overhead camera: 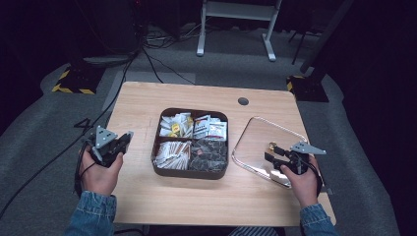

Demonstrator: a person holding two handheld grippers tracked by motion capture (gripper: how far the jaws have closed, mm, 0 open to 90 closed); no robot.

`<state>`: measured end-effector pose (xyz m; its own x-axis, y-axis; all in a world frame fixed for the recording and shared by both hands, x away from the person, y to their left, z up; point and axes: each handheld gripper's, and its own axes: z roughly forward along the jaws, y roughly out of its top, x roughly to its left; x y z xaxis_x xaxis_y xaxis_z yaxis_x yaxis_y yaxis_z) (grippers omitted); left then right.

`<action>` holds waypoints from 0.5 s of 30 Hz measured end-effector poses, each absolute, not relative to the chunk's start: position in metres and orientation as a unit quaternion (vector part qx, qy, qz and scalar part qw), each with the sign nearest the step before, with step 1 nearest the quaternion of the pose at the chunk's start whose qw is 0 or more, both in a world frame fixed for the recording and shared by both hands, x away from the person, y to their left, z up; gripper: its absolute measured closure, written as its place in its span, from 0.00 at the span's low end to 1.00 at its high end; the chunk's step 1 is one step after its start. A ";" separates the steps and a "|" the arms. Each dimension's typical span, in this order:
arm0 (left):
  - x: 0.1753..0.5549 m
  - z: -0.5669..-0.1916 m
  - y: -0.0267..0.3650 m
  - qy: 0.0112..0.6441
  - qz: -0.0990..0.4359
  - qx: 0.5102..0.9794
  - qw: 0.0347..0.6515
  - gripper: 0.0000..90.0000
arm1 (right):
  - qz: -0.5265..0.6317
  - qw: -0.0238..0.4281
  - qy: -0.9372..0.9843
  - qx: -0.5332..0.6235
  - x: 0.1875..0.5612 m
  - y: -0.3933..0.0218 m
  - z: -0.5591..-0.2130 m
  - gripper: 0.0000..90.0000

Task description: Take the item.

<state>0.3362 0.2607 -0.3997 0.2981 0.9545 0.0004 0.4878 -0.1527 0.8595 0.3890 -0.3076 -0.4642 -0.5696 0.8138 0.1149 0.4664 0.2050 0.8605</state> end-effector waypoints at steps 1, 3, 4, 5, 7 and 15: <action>0.335 -0.400 0.262 0.516 0.294 0.700 0.396 0.99 | 0.467 0.185 0.754 0.423 0.390 -0.305 -0.464 0.50; 0.333 -0.402 0.267 0.522 0.299 0.697 0.391 0.99 | 0.468 0.183 0.755 0.421 0.392 -0.302 -0.463 0.50; 0.333 -0.402 0.267 0.522 0.299 0.697 0.391 0.99 | 0.469 0.182 0.756 0.419 0.393 -0.300 -0.463 0.50; 0.332 -0.404 0.271 0.528 0.301 0.692 0.388 0.99 | 0.470 0.181 0.757 0.417 0.394 -0.299 -0.463 0.50; 0.331 -0.406 0.276 0.535 0.301 0.691 0.383 0.99 | 0.471 0.181 0.758 0.414 0.395 -0.297 -0.463 0.50; 0.335 -0.423 0.291 0.555 0.294 0.686 0.366 0.98 | 0.475 0.180 0.756 0.412 0.398 -0.295 -0.460 0.50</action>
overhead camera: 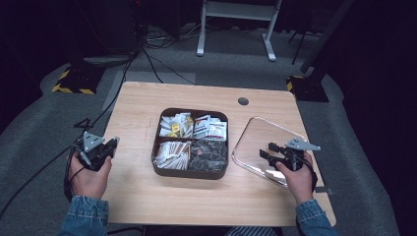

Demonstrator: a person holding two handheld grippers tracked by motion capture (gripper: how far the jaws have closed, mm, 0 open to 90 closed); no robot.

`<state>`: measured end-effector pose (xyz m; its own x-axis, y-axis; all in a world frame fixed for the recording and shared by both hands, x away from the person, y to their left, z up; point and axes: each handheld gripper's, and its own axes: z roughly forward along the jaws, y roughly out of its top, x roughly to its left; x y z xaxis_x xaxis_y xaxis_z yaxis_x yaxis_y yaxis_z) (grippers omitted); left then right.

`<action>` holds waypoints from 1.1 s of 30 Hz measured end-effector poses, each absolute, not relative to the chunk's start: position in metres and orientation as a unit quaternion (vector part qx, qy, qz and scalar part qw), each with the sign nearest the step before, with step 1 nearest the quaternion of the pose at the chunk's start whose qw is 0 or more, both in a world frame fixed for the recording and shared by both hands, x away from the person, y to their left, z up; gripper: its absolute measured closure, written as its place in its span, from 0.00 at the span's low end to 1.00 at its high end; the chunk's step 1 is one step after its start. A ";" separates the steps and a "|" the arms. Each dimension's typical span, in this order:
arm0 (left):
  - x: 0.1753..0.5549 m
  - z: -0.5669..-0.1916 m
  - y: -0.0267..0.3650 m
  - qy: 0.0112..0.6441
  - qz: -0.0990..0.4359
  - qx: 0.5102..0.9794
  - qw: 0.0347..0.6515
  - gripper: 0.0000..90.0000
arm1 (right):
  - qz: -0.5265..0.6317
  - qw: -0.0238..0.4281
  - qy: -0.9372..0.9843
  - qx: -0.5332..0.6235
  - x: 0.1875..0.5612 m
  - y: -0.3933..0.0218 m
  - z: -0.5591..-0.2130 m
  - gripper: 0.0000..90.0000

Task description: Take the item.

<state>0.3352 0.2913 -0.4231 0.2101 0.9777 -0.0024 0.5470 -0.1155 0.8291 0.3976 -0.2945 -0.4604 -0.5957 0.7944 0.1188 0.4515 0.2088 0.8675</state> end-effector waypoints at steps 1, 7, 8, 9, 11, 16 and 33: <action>0.336 -0.425 0.292 0.557 0.294 0.686 0.365 0.98 | 0.475 0.181 0.756 0.412 0.398 -0.295 -0.460 0.50; 0.343 -0.443 0.298 0.574 0.272 0.691 0.345 0.98 | 0.477 0.181 0.754 0.413 0.397 -0.295 -0.460 0.50; 0.344 -0.446 0.299 0.574 0.270 0.694 0.341 0.99 | 0.478 0.180 0.754 0.413 0.397 -0.295 -0.460 0.50; 0.345 -0.449 0.300 0.576 0.267 0.695 0.337 0.98 | 0.478 0.180 0.754 0.413 0.396 -0.295 -0.459 0.50; 0.346 -0.453 0.301 0.577 0.267 0.696 0.334 0.98 | 0.479 0.179 0.753 0.414 0.396 -0.295 -0.459 0.50; 0.349 -0.462 0.302 0.584 0.253 0.697 0.331 0.98 | 0.478 0.179 0.753 0.414 0.396 -0.296 -0.460 0.50; 0.356 -0.476 0.296 0.585 0.230 0.703 0.333 0.98 | 0.477 0.178 0.754 0.415 0.395 -0.296 -0.460 0.50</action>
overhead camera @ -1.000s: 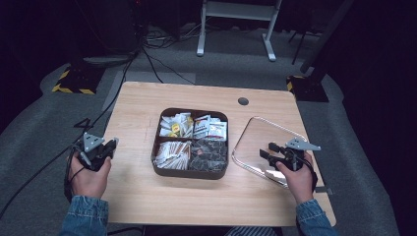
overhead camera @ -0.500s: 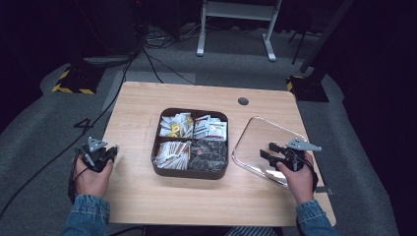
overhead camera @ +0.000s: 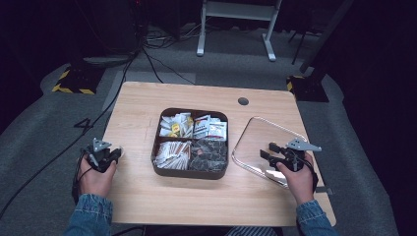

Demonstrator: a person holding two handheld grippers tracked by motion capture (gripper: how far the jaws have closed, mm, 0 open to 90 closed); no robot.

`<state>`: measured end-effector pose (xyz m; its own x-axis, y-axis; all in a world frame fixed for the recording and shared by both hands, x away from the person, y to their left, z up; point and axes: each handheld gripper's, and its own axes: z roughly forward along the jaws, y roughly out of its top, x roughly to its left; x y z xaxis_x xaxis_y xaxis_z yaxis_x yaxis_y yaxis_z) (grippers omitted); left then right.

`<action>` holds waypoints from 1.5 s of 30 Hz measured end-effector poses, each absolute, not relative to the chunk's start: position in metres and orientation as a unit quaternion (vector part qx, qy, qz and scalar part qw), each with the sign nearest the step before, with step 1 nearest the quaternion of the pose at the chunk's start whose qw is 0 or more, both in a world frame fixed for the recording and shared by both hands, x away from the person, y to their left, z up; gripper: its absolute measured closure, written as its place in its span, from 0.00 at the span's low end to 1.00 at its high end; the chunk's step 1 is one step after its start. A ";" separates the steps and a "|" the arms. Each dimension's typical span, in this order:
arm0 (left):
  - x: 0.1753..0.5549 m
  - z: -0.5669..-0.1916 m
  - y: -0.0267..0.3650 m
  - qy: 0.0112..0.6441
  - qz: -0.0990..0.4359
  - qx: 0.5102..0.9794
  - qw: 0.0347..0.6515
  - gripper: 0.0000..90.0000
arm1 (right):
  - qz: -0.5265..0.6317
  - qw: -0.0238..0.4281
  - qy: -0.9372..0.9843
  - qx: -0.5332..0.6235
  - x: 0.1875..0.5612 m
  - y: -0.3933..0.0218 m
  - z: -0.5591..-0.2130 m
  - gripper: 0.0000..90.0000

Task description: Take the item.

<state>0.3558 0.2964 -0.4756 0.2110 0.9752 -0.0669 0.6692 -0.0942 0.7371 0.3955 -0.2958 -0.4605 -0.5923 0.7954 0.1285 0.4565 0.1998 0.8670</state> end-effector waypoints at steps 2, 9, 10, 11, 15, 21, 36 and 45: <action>0.356 -0.476 0.295 0.583 0.227 0.707 0.331 0.98 | 0.478 0.178 0.754 0.415 0.396 -0.296 -0.461 0.50; 0.358 -0.481 0.292 0.583 0.220 0.710 0.328 0.98 | 0.476 0.177 0.754 0.416 0.396 -0.296 -0.461 0.50; 0.358 -0.481 0.293 0.583 0.218 0.711 0.328 0.98 | 0.476 0.177 0.754 0.416 0.396 -0.296 -0.462 0.50; 0.359 -0.481 0.293 0.583 0.217 0.711 0.328 0.97 | 0.477 0.177 0.754 0.416 0.396 -0.296 -0.461 0.50; 0.359 -0.482 0.291 0.582 0.214 0.713 0.326 0.96 | 0.477 0.177 0.754 0.416 0.396 -0.296 -0.461 0.50; 0.361 -0.484 0.288 0.576 0.209 0.715 0.336 0.77 | 0.475 0.178 0.754 0.418 0.396 -0.297 -0.462 0.50; 0.349 -0.469 0.291 0.568 0.227 0.697 0.375 0.56 | 0.481 0.182 0.750 0.416 0.400 -0.298 -0.457 0.49; 0.331 -0.470 0.295 0.567 0.234 0.701 0.365 0.52 | 0.470 0.200 0.742 0.435 0.414 -0.313 -0.452 0.45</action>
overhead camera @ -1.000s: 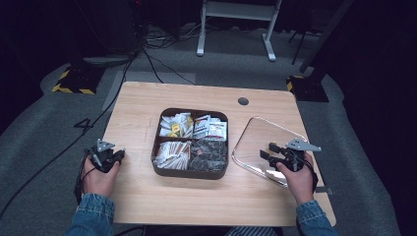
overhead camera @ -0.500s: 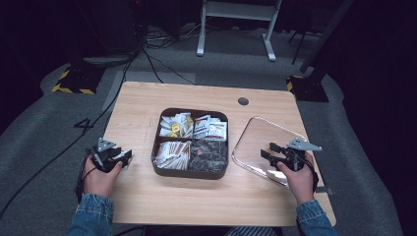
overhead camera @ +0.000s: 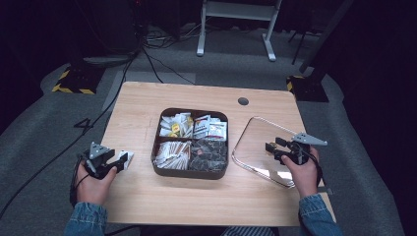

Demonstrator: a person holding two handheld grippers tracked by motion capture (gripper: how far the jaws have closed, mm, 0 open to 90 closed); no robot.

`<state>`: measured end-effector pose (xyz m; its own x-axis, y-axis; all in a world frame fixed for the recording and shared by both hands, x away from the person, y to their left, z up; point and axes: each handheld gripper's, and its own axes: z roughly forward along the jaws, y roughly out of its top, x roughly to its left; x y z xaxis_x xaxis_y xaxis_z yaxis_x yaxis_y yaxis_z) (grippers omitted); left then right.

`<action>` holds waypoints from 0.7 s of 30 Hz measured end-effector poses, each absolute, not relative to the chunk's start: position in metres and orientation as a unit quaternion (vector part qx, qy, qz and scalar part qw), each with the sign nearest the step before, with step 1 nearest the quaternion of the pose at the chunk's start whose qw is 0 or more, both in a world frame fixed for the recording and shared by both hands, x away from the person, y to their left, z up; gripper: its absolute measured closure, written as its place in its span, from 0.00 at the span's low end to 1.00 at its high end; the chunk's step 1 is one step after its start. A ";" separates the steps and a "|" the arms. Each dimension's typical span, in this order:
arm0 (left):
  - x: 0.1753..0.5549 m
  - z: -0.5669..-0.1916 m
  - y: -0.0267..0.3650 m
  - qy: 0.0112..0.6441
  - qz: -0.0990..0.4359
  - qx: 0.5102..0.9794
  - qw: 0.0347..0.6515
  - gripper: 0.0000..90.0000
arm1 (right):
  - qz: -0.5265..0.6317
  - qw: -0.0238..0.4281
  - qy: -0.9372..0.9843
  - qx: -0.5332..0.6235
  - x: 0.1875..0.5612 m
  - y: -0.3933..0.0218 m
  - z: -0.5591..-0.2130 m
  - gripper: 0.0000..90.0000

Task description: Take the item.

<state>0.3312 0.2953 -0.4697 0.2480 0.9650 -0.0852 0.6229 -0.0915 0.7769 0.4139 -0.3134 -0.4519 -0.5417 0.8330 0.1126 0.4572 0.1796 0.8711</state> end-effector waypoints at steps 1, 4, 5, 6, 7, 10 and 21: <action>0.329 -0.472 0.296 0.569 0.232 0.702 0.361 0.52 | 0.463 0.204 0.742 0.439 0.416 -0.316 -0.453 0.45; 0.324 -0.477 0.300 0.574 0.229 0.703 0.353 0.52 | 0.450 0.207 0.740 0.455 0.424 -0.323 -0.461 0.45; 0.323 -0.478 0.301 0.576 0.231 0.702 0.350 0.51 | 0.445 0.207 0.740 0.459 0.427 -0.325 -0.463 0.45; 0.321 -0.479 0.301 0.577 0.230 0.703 0.347 0.51 | 0.440 0.209 0.741 0.463 0.429 -0.326 -0.466 0.45; 0.319 -0.481 0.302 0.578 0.228 0.703 0.345 0.51 | 0.432 0.211 0.743 0.466 0.431 -0.327 -0.469 0.45; 0.315 -0.485 0.302 0.578 0.227 0.708 0.337 0.49 | 0.416 0.209 0.749 0.472 0.438 -0.326 -0.476 0.44; 0.305 -0.498 0.303 0.583 0.210 0.722 0.308 0.45 | 0.378 0.208 0.763 0.481 0.452 -0.318 -0.491 0.45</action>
